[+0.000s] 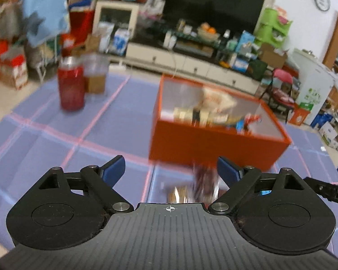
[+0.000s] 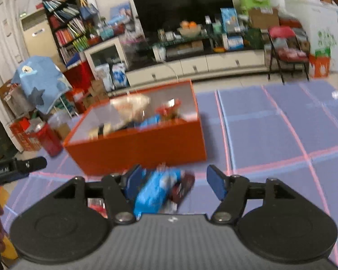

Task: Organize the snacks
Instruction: 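Grasp the blue wafer packet with the right tool while the left tool grasps the chip packet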

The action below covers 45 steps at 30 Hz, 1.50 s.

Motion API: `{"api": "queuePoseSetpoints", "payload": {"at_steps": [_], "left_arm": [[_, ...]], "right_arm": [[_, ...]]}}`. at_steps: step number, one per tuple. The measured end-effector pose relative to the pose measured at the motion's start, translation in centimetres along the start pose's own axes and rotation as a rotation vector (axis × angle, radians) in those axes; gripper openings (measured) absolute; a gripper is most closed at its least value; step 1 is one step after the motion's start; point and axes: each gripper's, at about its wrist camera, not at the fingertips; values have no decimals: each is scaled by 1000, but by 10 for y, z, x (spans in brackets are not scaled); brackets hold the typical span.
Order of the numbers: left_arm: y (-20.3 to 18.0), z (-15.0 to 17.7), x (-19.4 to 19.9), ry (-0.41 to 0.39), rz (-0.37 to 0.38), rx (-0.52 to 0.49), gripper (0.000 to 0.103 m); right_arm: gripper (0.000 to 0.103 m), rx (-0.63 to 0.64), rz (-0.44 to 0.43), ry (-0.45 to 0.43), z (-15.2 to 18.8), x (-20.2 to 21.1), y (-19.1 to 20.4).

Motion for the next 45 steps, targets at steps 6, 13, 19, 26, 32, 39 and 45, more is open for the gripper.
{"api": "queuePoseSetpoints", "payload": {"at_steps": [6, 13, 19, 26, 32, 39, 45], "left_arm": [[11, 21, -23, 135, 52, 78, 66], [10, 20, -26, 156, 42, 42, 66], [1, 17, -26, 146, 40, 13, 67], [-6, 27, -36, 208, 71, -28, 67], [9, 34, -49, 306, 138, 90, 50], [10, 40, -56, 357, 196, 169, 65], [-1, 43, -64, 347, 199, 123, 35]], "right_arm": [[73, 54, 11, 27, 5, -20, 22], [73, -7, -12, 114, -2, -56, 23], [76, -44, 4, 181, 1, -74, 30], [59, -25, 31, 221, 4, -96, 38], [15, 47, -20, 168, 0, -70, 37], [14, 17, -94, 174, -4, -68, 23], [14, -51, -152, 197, -3, -78, 13]]}}
Point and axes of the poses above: each gripper's, at about its wrist camera, not at the fingertips, and x roughly against the way its jaws point, y to its left, z to its underside, and after that the axes turned 5 degrees about y, right-handed
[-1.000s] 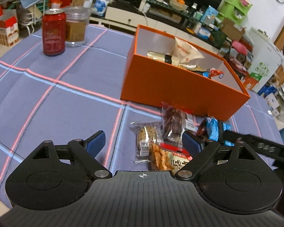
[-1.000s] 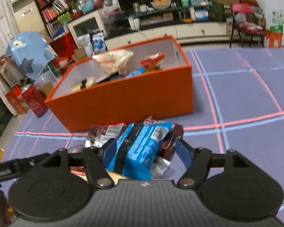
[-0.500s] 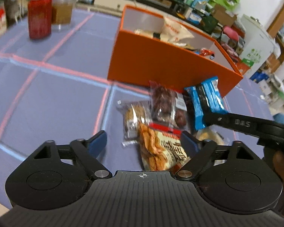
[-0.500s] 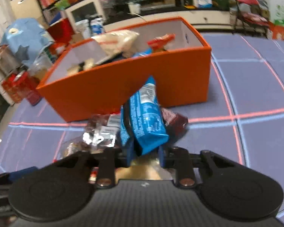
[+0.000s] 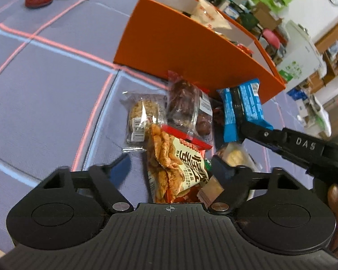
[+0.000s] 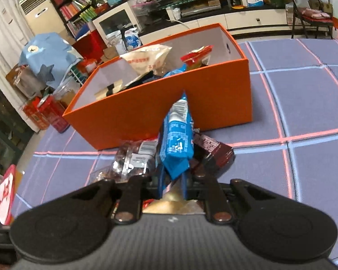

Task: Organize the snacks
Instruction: 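Grasp the blue wafer packet with the right tool while the left tool grasps the chip packet, then carry both packets over the orange box and open both tools to drop them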

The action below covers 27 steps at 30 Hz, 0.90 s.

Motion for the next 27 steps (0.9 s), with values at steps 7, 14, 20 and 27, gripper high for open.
{"api": "queuePoseSetpoints", "payload": {"at_steps": [7, 14, 20, 27], "left_arm": [[-21, 11, 3, -15, -39, -118, 3], [-25, 10, 5, -27, -36, -137, 0], [-25, 8, 11, -38, -28, -151, 0], [-25, 5, 27, -87, -63, -188, 0]], "right_arm": [[27, -51, -82, 19, 2, -10, -10], [64, -60, -95, -23, -2, 1, -12], [77, 26, 10, 25, -2, 18, -6], [77, 108, 146, -164, -7, 34, -4]]}}
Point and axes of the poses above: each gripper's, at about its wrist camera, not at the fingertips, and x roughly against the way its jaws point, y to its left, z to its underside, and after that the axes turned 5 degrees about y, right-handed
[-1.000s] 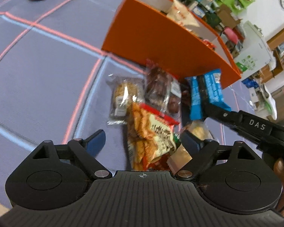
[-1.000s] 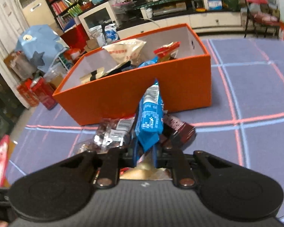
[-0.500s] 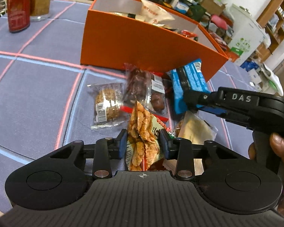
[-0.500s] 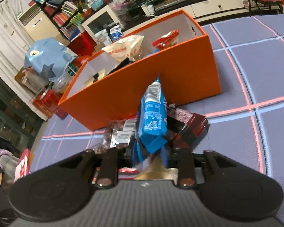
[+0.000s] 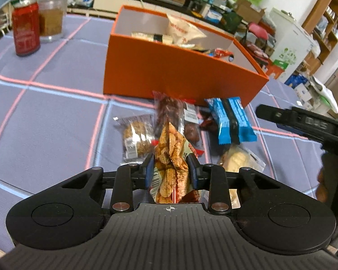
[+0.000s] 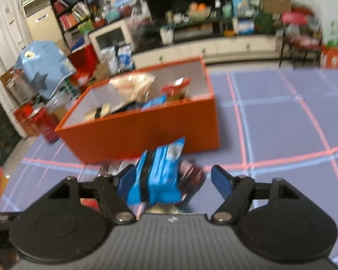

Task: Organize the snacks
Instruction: 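Carry both packets over the orange box and open both tools to drop them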

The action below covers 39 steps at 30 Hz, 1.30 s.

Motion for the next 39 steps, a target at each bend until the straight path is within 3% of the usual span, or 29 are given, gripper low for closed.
{"api": "queuePoseSetpoints", "payload": {"at_steps": [2, 4, 8, 11, 12, 13, 17, 20, 24, 34, 39], "left_arm": [[-3, -1, 7, -28, -24, -23, 0], [-5, -3, 14, -57, -39, -47, 0], [-9, -6, 27, -97, -36, -75, 0], [-11, -8, 33, -120, -43, -90, 0], [-11, -9, 34, -123, -45, -91, 0], [-11, -8, 34, -121, -46, -92, 0], [-6, -10, 35, -124, -50, -77, 0], [-4, -12, 41, -144, -54, -72, 0], [-4, -14, 43, -160, -112, -79, 0], [0, -17, 36, -178, -255, -91, 0], [5, -19, 33, -177, -282, -90, 0]], "right_arm": [[79, 44, 44, -30, 2, -8, 13], [94, 100, 72, -40, 8, -15, 30], [96, 206, 122, -54, 16, -27, 55], [81, 237, 175, -3, 18, -42, 59], [68, 238, 184, 25, 19, -47, 57], [48, 229, 179, 50, 18, -51, 56], [45, 200, 168, 28, 12, -39, 47], [45, 183, 129, -38, 2, -11, 46], [46, 191, 94, -106, -2, 17, 55], [46, 230, 65, -106, 9, 23, 74], [46, 224, 63, -102, 10, 23, 72]]}}
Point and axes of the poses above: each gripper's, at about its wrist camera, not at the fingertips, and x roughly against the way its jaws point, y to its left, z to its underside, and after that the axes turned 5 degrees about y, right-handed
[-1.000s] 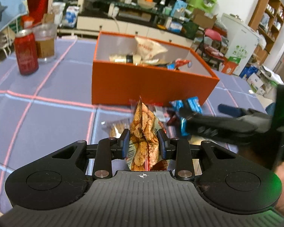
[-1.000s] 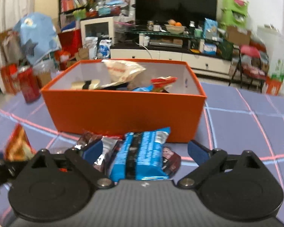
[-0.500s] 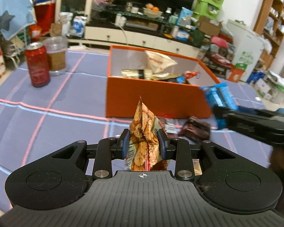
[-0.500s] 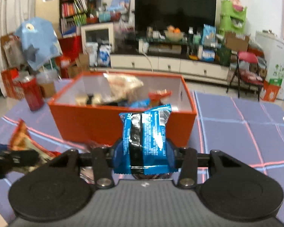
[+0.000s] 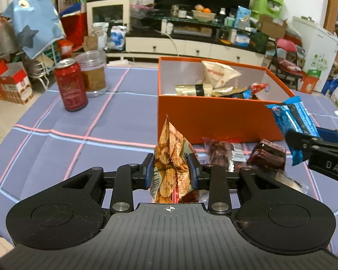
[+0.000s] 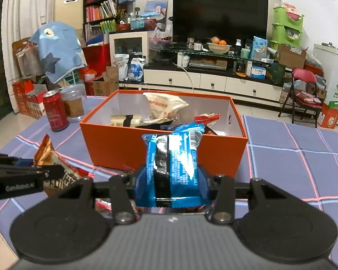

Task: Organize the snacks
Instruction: 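Carry both packets over the orange box and open both tools to drop them, then grasp the cream bread bag with the right tool while the left tool grasps the brown date packet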

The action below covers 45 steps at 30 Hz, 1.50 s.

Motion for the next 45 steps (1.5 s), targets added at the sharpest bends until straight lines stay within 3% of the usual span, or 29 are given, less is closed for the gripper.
{"api": "queuePoseSetpoints", "payload": {"at_steps": [5, 9, 16, 24, 27, 28, 30, 32, 33, 38, 41, 45], "left_arm": [[0, 0, 0, -5, -16, -8, 0], [1, -5, 10, -21, 24, 1, 0], [-1, -59, 43, -182, 89, 1, 0], [-42, -130, -17, -230, 93, -25, 0], [-50, -146, -61, -218, 31, -36, 0], [-47, -147, -66, -186, 6, -28, 0], [-33, -135, -54, -214, 29, 15, 0], [-15, -118, -35, -259, 57, 52, 45], [-8, -109, -28, -253, 59, 67, 48], [25, -55, -1, -172, 59, 166, 45], [29, -30, 4, -126, 72, 162, 45], [26, -7, -6, -83, 59, 110, 45]], "right_arm": [[46, 0, -10, -1, 0, 1, -1], [46, -34, -41, -11, -4, 9, -10], [46, -178, -26, -93, -50, 12, -64], [46, -171, -15, -93, -88, -48, -73], [51, -204, -17, -61, -95, -74, -78], [57, -226, -18, -64, -93, -73, -80], [67, -214, -23, -82, -87, -59, -81], [69, -172, -14, -82, -78, -41, -79], [71, -172, -18, -82, -69, -29, -80], [75, -368, -144, 16, 0, 20, -92], [77, -524, -225, 108, 42, 34, -98], [79, -618, -203, 214, 78, 28, -92]]}}
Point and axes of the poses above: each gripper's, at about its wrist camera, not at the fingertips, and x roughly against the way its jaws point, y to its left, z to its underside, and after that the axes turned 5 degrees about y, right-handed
